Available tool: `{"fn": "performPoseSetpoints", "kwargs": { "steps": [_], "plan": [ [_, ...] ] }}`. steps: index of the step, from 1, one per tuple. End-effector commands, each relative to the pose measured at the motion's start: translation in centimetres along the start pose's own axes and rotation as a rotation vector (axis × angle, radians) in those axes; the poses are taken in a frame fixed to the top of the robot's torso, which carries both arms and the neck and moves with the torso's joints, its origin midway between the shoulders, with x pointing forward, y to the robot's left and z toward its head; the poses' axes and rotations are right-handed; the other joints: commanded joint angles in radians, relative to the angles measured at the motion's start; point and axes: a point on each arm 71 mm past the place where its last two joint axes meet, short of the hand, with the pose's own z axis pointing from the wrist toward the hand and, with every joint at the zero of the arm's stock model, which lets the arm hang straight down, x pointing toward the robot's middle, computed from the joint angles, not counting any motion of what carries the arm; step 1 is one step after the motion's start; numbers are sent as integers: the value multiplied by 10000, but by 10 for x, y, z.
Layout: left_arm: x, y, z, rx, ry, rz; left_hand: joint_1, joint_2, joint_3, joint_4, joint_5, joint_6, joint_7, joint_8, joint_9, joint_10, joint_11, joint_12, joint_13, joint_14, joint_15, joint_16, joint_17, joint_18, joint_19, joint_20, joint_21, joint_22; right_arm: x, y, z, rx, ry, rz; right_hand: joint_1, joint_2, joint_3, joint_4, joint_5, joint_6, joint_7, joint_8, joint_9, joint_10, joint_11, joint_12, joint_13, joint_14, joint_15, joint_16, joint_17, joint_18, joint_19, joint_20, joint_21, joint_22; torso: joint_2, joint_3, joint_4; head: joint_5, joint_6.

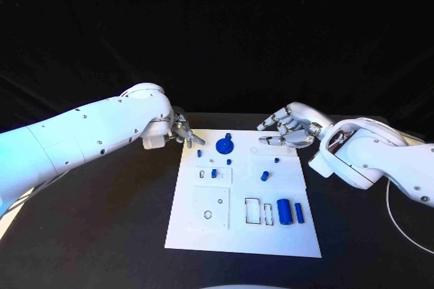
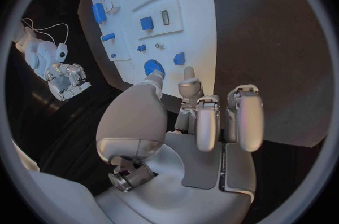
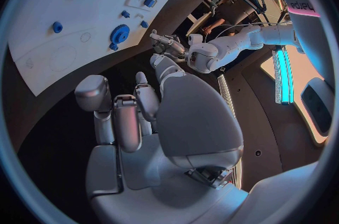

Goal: Assemble the parts on the task board

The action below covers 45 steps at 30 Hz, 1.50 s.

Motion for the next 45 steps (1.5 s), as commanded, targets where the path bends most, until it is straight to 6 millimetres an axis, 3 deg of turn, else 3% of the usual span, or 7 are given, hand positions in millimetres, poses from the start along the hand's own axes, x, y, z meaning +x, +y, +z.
{"fn": "performPoseSetpoints", "kwargs": {
  "steps": [1,23,33,45],
  "plan": [
    [3,-2,4,150,423,-31,113,62,-92,13,0,94,-4,-44,-34,106,-2,67,17,1068,42,30,2634,44,368,56,51,1317,1,1,0,-46,107,-20,-64,15,33,56,5,35,11,-4,-12,-47,-1,-28,-6,665,-46,-46,1063,88,-39,-5,-55,-7,1,-2,-5,-1,-23],
    [13,-8,23,58,581,-202,435,272,-210,-35,23,268,-47,-19,-176,169,-38,177,67,1068,13,30,2634,37,392,34,74,1357,4,2,2,-86,157,-5,-58,16,41,53,13,35,10,-4,-11,-51,-2,-34,-12,665,-47,-46,1065,90,-44,-6,-61,-16,-17,16,11,5,-88],
    [15,-11,26,30,661,-185,878,476,-199,-146,39,460,-123,117,-239,218,-104,261,96,1068,-41,30,2634,30,411,-13,91,1393,4,2,2,-101,182,-4,-58,16,41,53,13,35,10,-4,-11,-51,-2,-34,-12,665,-47,-46,1065,90,-44,-6,-61,-16,-15,20,0,11,-101],
    [17,-12,28,-9,750,-132,1188,561,-158,-266,35,610,-199,354,-154,253,-166,324,124,1068,-90,30,2634,25,423,-55,102,1421,5,3,3,-120,206,-2,-58,16,41,53,13,35,10,-4,-11,-51,-2,-34,-12,665,-47,-46,1065,90,-44,-6,-61,-16,-18,17,8,3,-115]
  ]
}}
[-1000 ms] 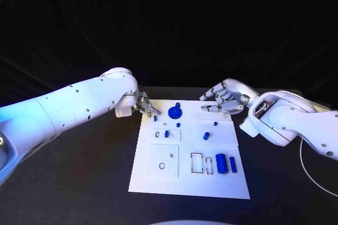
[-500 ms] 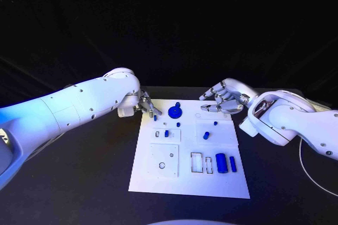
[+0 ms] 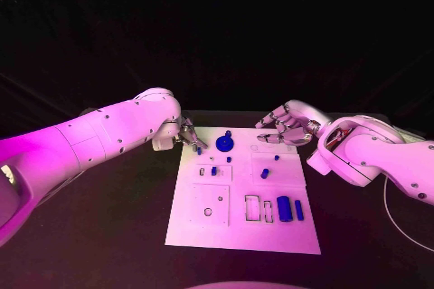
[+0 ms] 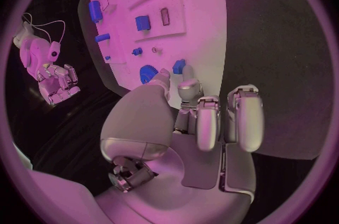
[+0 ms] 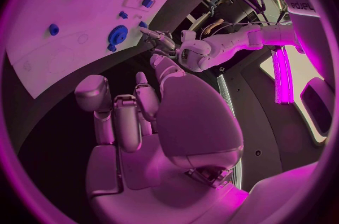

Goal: Assemble the parts on the task board

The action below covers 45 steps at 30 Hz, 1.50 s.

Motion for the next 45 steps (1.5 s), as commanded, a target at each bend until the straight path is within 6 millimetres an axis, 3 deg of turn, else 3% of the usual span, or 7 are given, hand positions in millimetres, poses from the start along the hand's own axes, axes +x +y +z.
{"fn": "performPoseSetpoints", "kwargs": {
  "steps": [1,6,11,26,32,39,45],
  "plan": [
    [2,-3,0,121,186,75,138,6,6,-75,35,80,-24,91,28,39,-24,71,13,1046,-70,30,2628,24,425,-58,40,1426,2,1,0,-72,141,-40,-58,15,14,26,13,34,10,-4,-11,-50,-2,-35,-9,665,-47,-47,1060,90,-44,-6,-61,-17,0,-1,1,2,1],
    [2,-2,0,88,135,38,409,167,153,-199,59,65,-84,222,108,48,-77,83,4,1046,-114,30,2628,24,428,-96,39,1435,2,1,0,-77,142,-39,-58,15,14,26,13,34,10,-4,-11,-50,-2,-35,-9,665,-47,-47,1060,90,-44,-6,-61,-17,3,-4,3,7,-11],
    [2,-3,0,116,142,33,1213,480,776,-712,104,-99,-167,336,198,4,-161,29,-56,1046,-191,30,2628,29,419,-169,17,1425,2,1,0,-92,127,-38,-50,15,40,21,31,36,10,-4,-10,-55,-3,-44,-20,660,-51,-64,1039,96,-58,-8,-82,-45,2,-3,0,4,-27],
    [4,-4,0,251,445,89,1871,300,2225,-1567,-17,-294,-176,575,342,64,-176,-66,-182,1046,-202,30,2628,10,442,-208,53,1511,2,2,1,-113,156,-31,-55,13,42,24,32,37,11,-3,-10,-50,-2,-35,-12,659,-51,-67,1035,96,-59,-8,-86,-49,-3,-2,4,7,-58],
    [3,-4,-1,366,287,-1,1933,-16,3058,-1952,-16,-382,-144,651,393,102,-161,-112,-243,1046,-184,30,2628,1,459,-198,78,1558,2,2,1,-118,152,-20,-60,12,44,27,32,38,11,-3,-10,-53,-2,-40,-17,659,-51,-68,1035,96,-59,-9,-87,-49,-3,0,-4,25,-79],
    [3,-6,-6,928,-146,-190,1619,-768,4420,-2360,20,-304,-119,715,398,352,-165,-21,-184,1046,-157,30,2628,-39,530,-188,205,1720,2,2,0,-123,133,-4,-68,12,45,32,32,39,12,-3,-9,-50,-1,-37,-15,659,-51,-71,1032,97,-61,-9,-90,-55,3,-7,7,-5,-67],
    [6,-2,-18,1456,-565,-519,1432,-1119,4995,-2542,201,-145,-135,730,380,565,-175,155,-11,1046,-183,30,2628,-85,620,-209,362,1888,2,2,0,-121,117,7,-68,12,45,32,32,39,12,-3,-9,-50,-1,-37,-15,659,-51,-71,1032,97,-61,-9,-90,-55,4,9,-9,130,-119]
  ]
}}
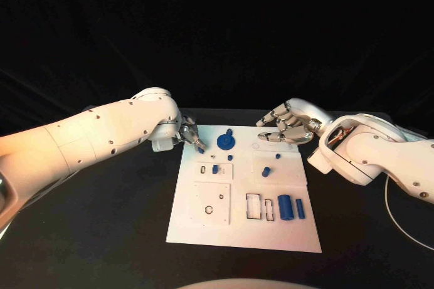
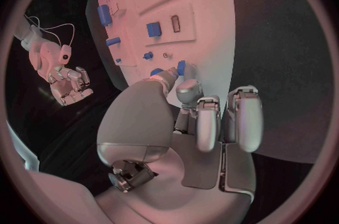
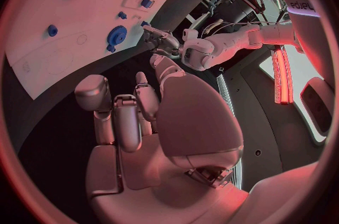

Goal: Assemble the parts on the task board

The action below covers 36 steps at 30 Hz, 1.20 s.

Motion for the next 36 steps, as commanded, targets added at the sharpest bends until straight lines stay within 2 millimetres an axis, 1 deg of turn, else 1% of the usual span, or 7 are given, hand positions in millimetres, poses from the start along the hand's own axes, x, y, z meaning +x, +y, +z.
{"fn": "performPoseSetpoints", "kwargs": {
  "steps": [1,4,11,13,21,26,36],
  "plan": [
    [-1,-3,-7,697,-591,-467,-30,-182,1591,-1433,123,111,-12,20,-17,120,-14,95,78,1036,-30,30,2633,-94,637,-68,99,1916,1,1,0,-83,79,-14,-68,12,45,32,31,39,12,-3,-10,-53,-3,-37,-11,659,-51,-31,1037,97,-61,-9,-39,-9,4,2,1,19,-43],
    [1,-1,-14,964,-771,-589,-99,-281,1740,-1472,202,163,-19,14,-27,180,-23,145,130,1036,-37,30,2633,-110,667,-75,153,1972,0,0,-1,-76,48,-11,-75,13,46,38,33,39,13,-3,-10,-53,-3,-37,-11,659,-50,-30,1039,98,-63,-9,-43,-13,-13,-4,27,3,-57],
    [13,4,-28,1460,-897,-665,-186,-423,1918,-1526,319,246,-31,0,-46,274,-38,225,217,1036,-48,30,2633,-142,727,-88,263,2083,0,0,-1,-73,24,-10,-84,17,53,45,43,40,12,-3,-10,-48,-3,-30,-7,660,-50,-32,1038,96,-60,-9,-43,-9,-17,-10,7,55,-42],
    [18,6,-30,1512,-905,-607,-202,-451,1954,-1537,341,268,-34,-4,-51,296,-41,241,235,1036,-51,30,2633,-153,746,-91,297,2117,0,0,-1,-68,15,-11,-86,19,56,47,49,40,12,-3,-9,-48,-3,-30,-8,660,-50,-32,1039,97,-62,-9,-46,-14,-25,-7,23,62,-39],
    [37,13,-29,1620,-914,-555,-219,-477,1987,-1545,357,289,-38,-8,-57,317,-45,258,254,1036,-53,30,2633,-167,770,-94,342,2162,-1,0,-1,-70,5,-10,-93,20,58,53,55,41,13,-3,-9,-51,-3,-35,-13,659,-50,-35,1035,99,-67,-9,-52,-24,-45,-31,84,37,-76],
    [45,15,-28,1643,-930,-628,-237,-500,2025,-1550,376,314,-42,-12,-62,343,-49,283,284,1036,-57,30,2633,-182,798,-97,395,2213,-1,-1,-1,-70,10,0,-93,20,58,53,55,41,13,-3,-9,-51,-3,-35,-13,659,-50,-35,1035,99,-67,-9,-52,-24,-34,-15,45,70,-56],
    [52,19,-25,1429,-737,-616,-237,-500,2025,-1550,376,314,-42,-12,-62,343,-49,283,284,1036,-57,30,2633,-182,798,-97,395,2213,-1,-1,-2,-70,21,4,-104,23,64,62,65,42,12,-2,-9,-50,-3,-35,-14,657,-50,-42,1026,100,-69,-10,-58,-30,-32,-16,59,80,-87]
  ]
}}
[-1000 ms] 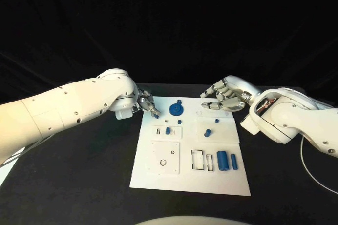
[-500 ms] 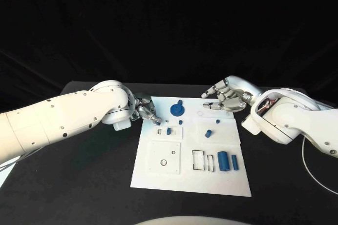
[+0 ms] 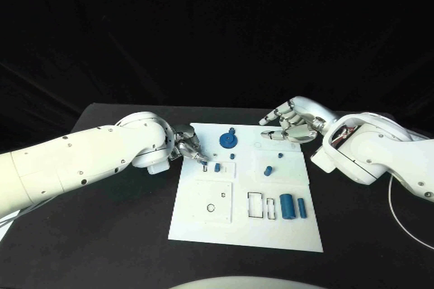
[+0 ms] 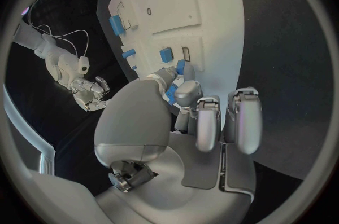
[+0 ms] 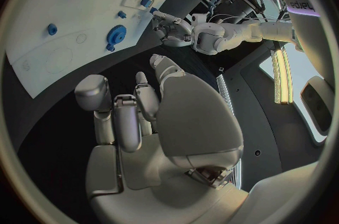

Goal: Assemble the parts on the task board

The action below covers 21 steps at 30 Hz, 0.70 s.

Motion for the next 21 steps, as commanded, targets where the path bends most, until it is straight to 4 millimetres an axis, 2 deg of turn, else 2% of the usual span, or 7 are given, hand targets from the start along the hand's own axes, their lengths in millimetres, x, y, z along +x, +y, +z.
{"fn": "performPoseSetpoints", "kwargs": {
  "steps": [1,21],
  "plan": [
    [1,0,1,40,-29,59,39,-39,1435,-1401,40,65,-10,15,8,72,0,38,9,1036,-58,30,2635,-184,834,-62,56,2216,1,1,0,-110,57,-14,-104,23,37,35,65,42,13,-2,-9,-50,-3,-35,-11,657,-50,-42,1020,100,-69,-10,-58,-14,7,3,7,7,-11],
    [12,3,7,-222,632,301,19,-50,1473,-1401,55,84,-14,10,3,73,-4,14,-19,1036,-62,30,2635,-180,828,-65,43,2204,2,1,0,-111,103,-12,-104,23,37,35,65,42,13,-2,-9,-50,-3,-35,-11,657,-50,-42,1020,100,-69,-10,-58,-14,3,13,-7,32,-66]
  ]
}}
